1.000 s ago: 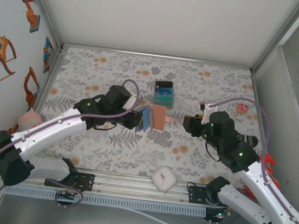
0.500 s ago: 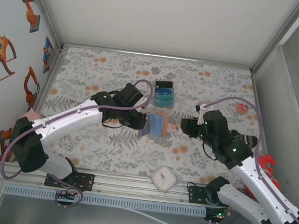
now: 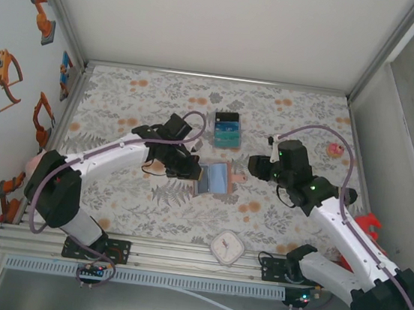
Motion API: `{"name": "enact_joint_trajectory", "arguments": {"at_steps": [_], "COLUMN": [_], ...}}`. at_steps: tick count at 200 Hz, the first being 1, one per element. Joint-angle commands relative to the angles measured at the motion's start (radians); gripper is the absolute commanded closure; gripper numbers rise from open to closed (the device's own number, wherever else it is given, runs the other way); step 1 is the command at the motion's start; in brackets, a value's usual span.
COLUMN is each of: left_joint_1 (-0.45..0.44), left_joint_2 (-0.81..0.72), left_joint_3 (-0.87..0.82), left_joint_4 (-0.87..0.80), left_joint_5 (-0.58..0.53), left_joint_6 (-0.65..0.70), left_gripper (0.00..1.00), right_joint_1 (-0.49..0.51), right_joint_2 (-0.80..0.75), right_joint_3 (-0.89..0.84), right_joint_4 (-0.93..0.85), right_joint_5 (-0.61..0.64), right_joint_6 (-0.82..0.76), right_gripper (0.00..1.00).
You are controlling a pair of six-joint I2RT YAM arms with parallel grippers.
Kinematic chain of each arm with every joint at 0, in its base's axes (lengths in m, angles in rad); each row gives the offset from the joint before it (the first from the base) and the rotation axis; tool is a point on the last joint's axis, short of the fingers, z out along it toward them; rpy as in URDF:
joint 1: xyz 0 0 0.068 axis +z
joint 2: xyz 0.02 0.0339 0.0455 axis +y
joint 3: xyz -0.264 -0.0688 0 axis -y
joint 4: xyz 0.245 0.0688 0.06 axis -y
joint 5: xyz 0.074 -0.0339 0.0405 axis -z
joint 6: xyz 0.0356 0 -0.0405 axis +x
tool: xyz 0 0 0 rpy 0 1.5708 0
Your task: Take the credit cards out of the card holder
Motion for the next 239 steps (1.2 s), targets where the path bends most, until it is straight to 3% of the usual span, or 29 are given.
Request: {"name": "enact_joint_trajectory", "arguments": {"at_steps": [1,55,118,162,220,239], "left_joint_1": [0.01,0.012,0.012,0.018,0.047,0.055], "left_joint_2": [0.021,0.031,0.127,0.187,0.283,0.308], "left_joint_3": [0.008,-0.093,-0.159,-0.156,-0.088,-0.067], "left_joint_4": [0.023,0.207,0.387,0.375,0.259,0.226], "left_joint_5": [0.108,0.197,0.278,0.296,0.292,0.273], "left_joint_6": [-0.024,-0.105,-0.124,-0.059,0.073,0.099], "left_gripper": [1.0,1.0,1.0,1.0,1.0,0.96], "right_joint_1": [-0.007,-0.006,0.003,0.061,0.08,0.08], "right_joint_2": [-0.001,-0.037,0.062,0.189,0.367,0.411], "right_joint_3": [0.02,-0.051,-0.132,-0.134,-0.104,-0.1], "right_joint_4": [0.024,0.077,0.195,0.235,0.277,0.28], "right_joint_5": [-0.071,-0.242,-0.383,-0.366,-0.391,-0.393], "right_joint_6": [-0.014,0.057,0.169,0.193,0.224,0.237], "right_gripper": [0.53,0.55,0.63,0.67,0.79,0.81]}}
